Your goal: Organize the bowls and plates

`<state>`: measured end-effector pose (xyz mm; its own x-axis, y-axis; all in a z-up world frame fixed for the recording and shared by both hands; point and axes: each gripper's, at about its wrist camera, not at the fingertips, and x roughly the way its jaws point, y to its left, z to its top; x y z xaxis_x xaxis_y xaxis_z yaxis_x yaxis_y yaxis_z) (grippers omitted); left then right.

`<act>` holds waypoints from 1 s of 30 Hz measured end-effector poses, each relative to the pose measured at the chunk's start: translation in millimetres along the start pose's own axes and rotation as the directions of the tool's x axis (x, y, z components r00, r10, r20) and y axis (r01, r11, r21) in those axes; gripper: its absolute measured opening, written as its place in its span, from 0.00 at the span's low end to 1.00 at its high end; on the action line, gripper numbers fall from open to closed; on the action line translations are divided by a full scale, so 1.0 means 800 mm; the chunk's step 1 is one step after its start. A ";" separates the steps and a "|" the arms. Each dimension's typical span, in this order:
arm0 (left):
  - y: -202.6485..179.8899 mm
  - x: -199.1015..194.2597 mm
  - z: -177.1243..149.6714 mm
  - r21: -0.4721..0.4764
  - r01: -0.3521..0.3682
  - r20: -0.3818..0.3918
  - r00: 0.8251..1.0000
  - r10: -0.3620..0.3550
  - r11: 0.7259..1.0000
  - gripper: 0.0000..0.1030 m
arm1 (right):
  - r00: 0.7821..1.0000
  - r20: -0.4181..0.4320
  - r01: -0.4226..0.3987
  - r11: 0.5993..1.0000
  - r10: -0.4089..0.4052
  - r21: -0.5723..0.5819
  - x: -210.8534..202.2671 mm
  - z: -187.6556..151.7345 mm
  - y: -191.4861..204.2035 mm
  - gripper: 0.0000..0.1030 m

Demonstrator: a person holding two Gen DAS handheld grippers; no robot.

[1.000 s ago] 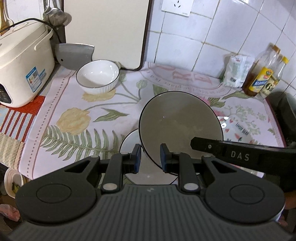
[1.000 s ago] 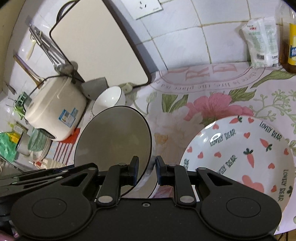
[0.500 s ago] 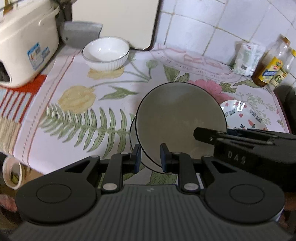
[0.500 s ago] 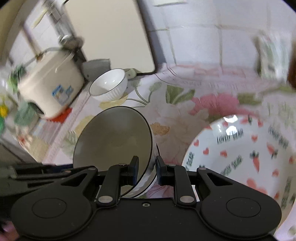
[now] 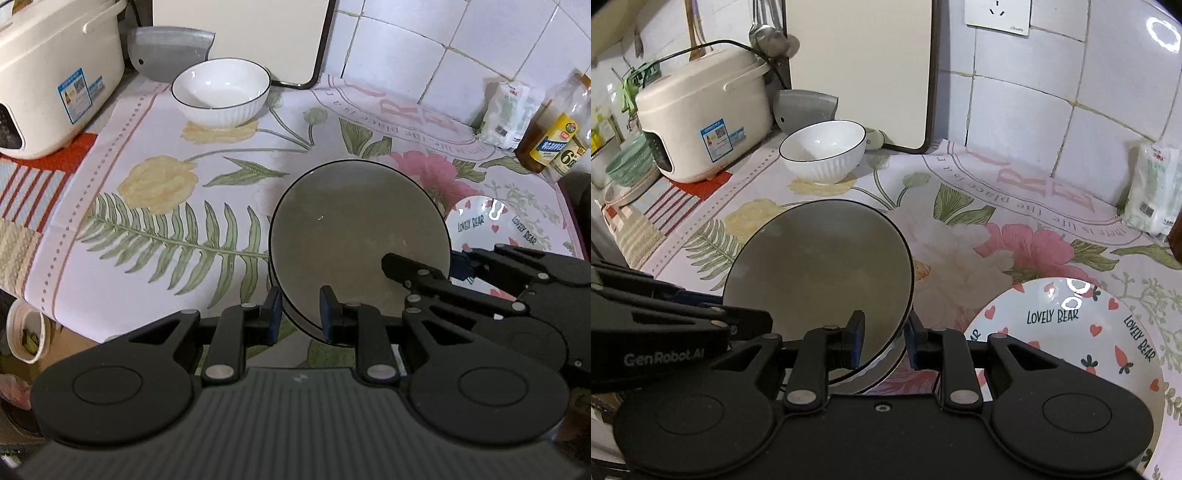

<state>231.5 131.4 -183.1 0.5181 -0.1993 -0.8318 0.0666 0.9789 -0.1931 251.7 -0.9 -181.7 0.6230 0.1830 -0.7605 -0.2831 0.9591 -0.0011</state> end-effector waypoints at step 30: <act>0.011 -0.047 -0.002 -0.059 0.028 0.056 0.998 -0.025 0.998 0.19 | 0.989 0.142 -0.026 0.998 0.034 -0.059 -0.056 -0.012 0.005 0.60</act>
<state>211.1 147.5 -154.6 0.5632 -0.2206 -0.7963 0.0307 0.9686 -0.2467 215.6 -7.4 -153.5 0.7106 0.2442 -0.6599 -0.3414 0.9397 -0.0199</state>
